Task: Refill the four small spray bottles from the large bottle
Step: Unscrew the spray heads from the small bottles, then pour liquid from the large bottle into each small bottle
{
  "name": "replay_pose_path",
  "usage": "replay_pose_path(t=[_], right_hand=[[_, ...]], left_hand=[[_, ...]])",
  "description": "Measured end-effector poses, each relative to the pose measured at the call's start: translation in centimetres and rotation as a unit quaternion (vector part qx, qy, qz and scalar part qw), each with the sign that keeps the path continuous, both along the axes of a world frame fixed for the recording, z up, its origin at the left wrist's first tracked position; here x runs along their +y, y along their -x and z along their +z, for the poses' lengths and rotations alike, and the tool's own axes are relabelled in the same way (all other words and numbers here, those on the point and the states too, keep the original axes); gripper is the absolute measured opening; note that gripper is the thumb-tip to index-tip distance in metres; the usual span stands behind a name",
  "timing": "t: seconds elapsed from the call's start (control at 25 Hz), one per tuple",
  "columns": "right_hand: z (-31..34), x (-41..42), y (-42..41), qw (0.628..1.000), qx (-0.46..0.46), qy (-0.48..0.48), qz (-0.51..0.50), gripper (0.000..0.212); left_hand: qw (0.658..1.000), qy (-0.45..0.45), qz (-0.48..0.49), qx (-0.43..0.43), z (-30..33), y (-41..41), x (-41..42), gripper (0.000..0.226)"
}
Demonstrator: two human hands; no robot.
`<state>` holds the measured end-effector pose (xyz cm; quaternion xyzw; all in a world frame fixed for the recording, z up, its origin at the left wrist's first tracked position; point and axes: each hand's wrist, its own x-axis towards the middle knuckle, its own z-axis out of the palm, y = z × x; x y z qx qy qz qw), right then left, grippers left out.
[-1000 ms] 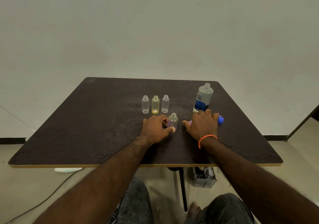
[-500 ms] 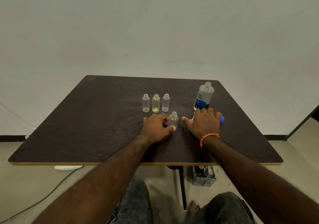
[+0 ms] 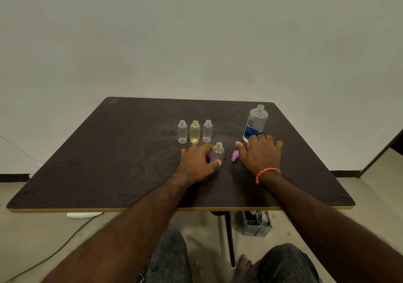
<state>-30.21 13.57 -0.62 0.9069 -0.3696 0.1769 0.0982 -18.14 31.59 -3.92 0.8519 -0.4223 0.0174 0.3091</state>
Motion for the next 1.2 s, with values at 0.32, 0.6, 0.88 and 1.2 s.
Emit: replay_pose_path(t=[0.32,0.6,0.88,1.2], right_hand=[[3.6,-8.2,0.2,0.974,-0.184,-0.132,0.023,0.064],[3.5,-10.6,-1.9,0.962,-0.143,-0.224,0.069,0.098],[2.1,-10.3,-2.9,0.926,-0.190,-0.312,0.096,0.113],[2.1,-11.5,-0.6,0.932,-0.200,-0.278,0.116,0.094]], left_hand=[[1.000,0.000,0.031,0.003,1.7,-2.1,0.8,0.044],[0.999,0.000,0.048,0.006,1.1,-3.2,2.9,0.046],[0.998,-0.007,0.059,0.010,1.2,-4.1,4.7,0.078],[0.982,0.109,0.034,-0.152,7.3,-2.4,0.6,0.078]])
